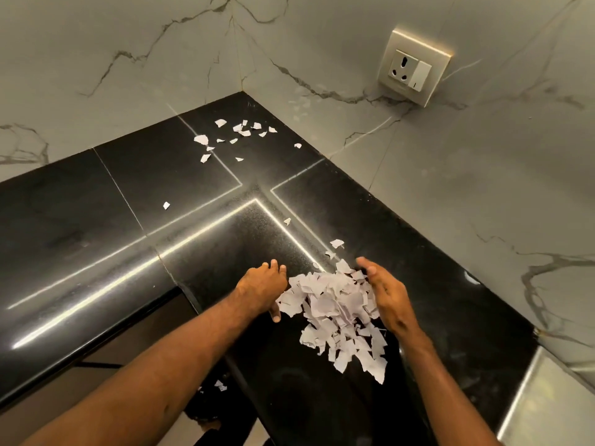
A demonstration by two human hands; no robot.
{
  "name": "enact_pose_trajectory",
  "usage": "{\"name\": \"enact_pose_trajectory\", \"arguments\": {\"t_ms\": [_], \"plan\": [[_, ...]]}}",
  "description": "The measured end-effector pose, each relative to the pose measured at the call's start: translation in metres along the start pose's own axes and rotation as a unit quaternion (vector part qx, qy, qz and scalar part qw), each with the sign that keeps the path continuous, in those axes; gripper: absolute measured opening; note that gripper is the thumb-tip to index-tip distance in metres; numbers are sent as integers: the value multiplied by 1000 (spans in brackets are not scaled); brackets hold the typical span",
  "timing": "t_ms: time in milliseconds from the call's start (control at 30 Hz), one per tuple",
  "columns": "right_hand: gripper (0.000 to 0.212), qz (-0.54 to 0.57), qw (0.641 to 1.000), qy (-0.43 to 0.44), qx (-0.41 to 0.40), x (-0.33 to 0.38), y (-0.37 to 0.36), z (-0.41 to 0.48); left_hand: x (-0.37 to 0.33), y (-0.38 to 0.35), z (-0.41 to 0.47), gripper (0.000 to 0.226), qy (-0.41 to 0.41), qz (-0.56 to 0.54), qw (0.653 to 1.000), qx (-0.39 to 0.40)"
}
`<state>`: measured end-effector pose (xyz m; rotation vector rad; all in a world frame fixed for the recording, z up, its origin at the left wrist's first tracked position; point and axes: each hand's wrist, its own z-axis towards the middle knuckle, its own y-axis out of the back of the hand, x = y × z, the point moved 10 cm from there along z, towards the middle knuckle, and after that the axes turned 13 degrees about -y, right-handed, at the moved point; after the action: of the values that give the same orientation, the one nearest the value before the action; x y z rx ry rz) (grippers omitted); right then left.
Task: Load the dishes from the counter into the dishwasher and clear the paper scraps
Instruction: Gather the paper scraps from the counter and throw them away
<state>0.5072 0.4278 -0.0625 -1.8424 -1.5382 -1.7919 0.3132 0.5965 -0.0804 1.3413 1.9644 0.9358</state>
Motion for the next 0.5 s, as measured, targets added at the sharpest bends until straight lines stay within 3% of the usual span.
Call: {"name": "enact_pose_trajectory", "arguments": {"t_ms": [67,133,267,333,500], "plan": [[60,26,996,-30,-82,-14,20,-12,1,-2,-1,133,4,-6,1000,4],[68,12,991,-82,-108,-38,19,-20,0,-2,0,134,5,-7,1000,3],[66,-107,991,-73,-39,-38,-28,-44,1,-2,-1,133,8,-28,1000,-10],[63,-104,994,-43,13,-22,-47,-56,5,-6,-6,132,9,-61,998,-25],[66,-37,997,-37,-48,6,-20,-20,16,-27,-13,124,-10,-185,980,-70]]}}
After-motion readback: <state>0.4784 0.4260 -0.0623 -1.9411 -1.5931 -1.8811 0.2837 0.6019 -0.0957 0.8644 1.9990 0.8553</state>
